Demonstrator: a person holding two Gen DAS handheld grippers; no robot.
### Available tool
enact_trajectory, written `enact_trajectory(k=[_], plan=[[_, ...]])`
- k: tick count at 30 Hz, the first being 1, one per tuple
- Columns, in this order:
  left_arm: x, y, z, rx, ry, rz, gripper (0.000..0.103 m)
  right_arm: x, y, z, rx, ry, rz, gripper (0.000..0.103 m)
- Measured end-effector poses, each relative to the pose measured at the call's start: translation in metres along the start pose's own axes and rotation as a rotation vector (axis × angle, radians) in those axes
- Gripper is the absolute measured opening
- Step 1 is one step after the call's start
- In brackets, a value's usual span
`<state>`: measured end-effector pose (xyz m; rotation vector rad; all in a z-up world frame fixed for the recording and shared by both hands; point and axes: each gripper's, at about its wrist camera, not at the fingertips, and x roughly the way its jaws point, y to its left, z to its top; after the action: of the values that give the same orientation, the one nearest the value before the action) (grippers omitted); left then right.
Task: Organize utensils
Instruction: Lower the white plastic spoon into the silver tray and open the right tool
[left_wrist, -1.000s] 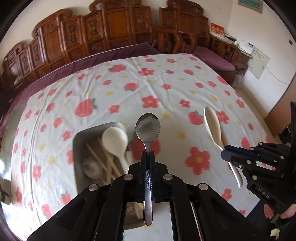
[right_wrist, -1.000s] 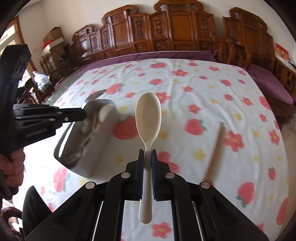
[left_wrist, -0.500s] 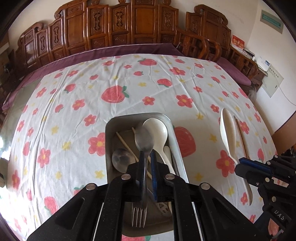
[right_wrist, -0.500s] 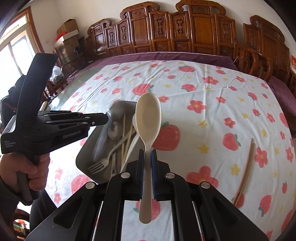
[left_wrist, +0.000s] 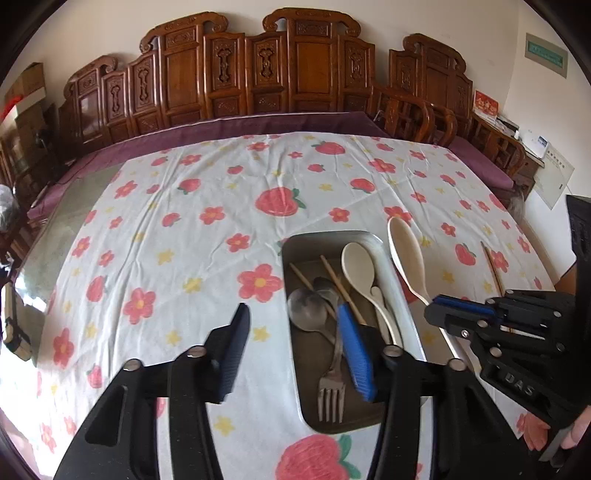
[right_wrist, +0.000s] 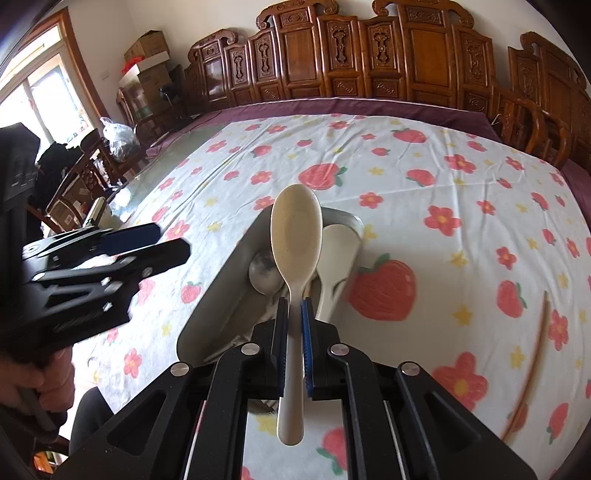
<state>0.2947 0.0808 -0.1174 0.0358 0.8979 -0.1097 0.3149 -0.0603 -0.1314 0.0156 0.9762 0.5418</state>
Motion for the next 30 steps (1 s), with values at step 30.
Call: enact_trajectory(k=[30], plan=[[-0.028,0.034,-0.026,-0.061,-0.088,0.053,0.093,0.027,0.016,0.017,-0.010,0.005,0.050,0.011]])
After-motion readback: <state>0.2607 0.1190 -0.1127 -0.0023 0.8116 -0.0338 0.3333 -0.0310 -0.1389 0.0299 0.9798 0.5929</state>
